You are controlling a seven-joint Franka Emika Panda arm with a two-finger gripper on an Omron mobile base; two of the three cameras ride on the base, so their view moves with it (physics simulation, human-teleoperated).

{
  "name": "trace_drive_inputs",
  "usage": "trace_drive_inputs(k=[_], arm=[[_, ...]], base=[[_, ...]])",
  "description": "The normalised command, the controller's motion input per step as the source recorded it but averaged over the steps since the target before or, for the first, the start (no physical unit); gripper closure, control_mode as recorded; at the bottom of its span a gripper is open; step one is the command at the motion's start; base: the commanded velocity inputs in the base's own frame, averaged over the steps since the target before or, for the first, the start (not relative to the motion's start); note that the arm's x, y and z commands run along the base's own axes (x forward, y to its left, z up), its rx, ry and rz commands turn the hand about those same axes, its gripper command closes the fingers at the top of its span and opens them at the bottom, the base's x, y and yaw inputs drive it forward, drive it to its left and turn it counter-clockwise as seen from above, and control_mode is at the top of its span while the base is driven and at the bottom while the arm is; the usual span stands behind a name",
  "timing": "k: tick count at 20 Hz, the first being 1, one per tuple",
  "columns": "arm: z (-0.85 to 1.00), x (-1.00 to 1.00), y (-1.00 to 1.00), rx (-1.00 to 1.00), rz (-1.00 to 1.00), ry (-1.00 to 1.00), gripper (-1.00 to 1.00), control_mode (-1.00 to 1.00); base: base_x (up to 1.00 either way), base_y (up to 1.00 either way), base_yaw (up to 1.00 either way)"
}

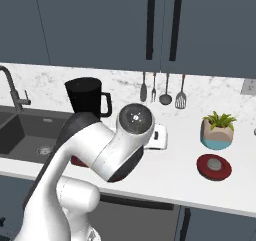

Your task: Close the lid blender by securely placing the lid on top.

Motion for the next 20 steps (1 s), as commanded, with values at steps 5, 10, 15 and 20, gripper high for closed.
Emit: trace_drive_inputs(k=[5,10,15,20], arm=[[0.0,-0.14,-1.0,-0.01,0.11,-0.22,-1.0,-1.0],[-0.17,0.26,-1.0,-0.01,0.25,-0.18,-1.0,-1.0],[-0.4,0.77,-1.0,-0.02,0.29,-0.03,-1.0,-1.0],[-0.49,0.62,-1.0,-0.03,0.41,-0.02,-1.0,-1.0]], base=[[0.0,0.0,0.0],[0.0,0.0,0.0],[0.0,0.0,0.0],[0.0,0.0,0.0]])
